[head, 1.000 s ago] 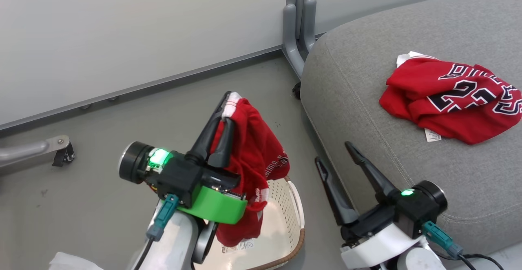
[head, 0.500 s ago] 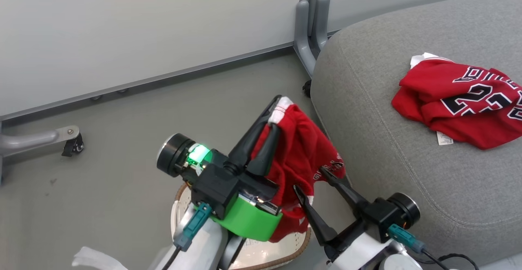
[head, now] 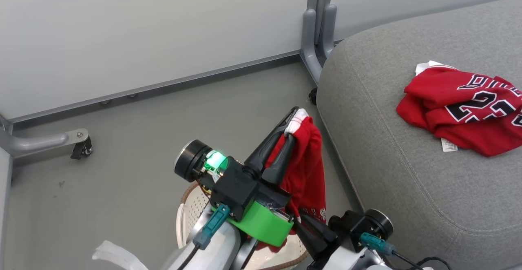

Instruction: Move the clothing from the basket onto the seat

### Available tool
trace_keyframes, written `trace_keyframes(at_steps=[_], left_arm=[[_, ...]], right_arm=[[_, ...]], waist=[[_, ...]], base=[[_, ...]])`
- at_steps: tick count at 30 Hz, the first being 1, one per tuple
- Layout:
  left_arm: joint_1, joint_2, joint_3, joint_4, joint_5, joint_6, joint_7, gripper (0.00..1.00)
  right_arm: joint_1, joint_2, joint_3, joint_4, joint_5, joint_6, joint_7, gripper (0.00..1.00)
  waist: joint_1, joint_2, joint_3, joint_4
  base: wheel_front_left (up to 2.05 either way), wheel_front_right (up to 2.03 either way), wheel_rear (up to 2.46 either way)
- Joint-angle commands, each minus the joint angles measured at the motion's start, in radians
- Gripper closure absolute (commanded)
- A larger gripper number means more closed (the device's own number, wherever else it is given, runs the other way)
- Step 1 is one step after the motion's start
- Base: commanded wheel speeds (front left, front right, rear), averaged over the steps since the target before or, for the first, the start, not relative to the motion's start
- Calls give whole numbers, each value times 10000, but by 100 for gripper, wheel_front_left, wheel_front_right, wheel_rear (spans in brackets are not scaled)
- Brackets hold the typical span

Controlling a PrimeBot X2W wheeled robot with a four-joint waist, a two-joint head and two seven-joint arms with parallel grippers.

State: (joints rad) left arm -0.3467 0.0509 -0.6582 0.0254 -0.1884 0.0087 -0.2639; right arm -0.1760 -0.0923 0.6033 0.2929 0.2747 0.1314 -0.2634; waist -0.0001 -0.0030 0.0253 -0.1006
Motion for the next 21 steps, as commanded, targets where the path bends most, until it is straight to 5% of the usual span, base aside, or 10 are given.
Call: trace_keyframes(at_steps=[1, 14, 15, 16, 17, 21], left_arm=[[113, 61, 53, 172, 26, 39, -7, 100], [508, 194, 513, 710, 108, 61, -7, 100], [572, 206, 525, 825, 81, 59, -6, 82], [614, 254, 486, 970, 87, 31, -3, 9], [582, 269, 452, 1076, 113, 5, -3, 0], [524, 314, 430, 1415, 146, 93, 9, 0]], right_arm=[[-111, -146, 74, 51, 145, -14, -21, 100], [98, -494, 4, -102, 348, -14, -20, 100], [101, -509, -13, -107, 350, -14, -20, 100], [100, -518, -27, -111, 350, -14, -20, 100], [101, -526, -47, -120, 349, -14, -20, 100], [84, -527, -113, -176, 313, -14, -20, 100]], waist=[[1, 30, -44, 20], [1, 30, -57, -121], [1, 30, -60, -132], [1, 30, -64, -140], [1, 30, -68, -147], [1, 30, -59, -157]], base=[[0, 0, 0], [0, 0, 0], [0, 0, 0], [0, 0, 0], [0, 0, 0], [0, 0, 0]])
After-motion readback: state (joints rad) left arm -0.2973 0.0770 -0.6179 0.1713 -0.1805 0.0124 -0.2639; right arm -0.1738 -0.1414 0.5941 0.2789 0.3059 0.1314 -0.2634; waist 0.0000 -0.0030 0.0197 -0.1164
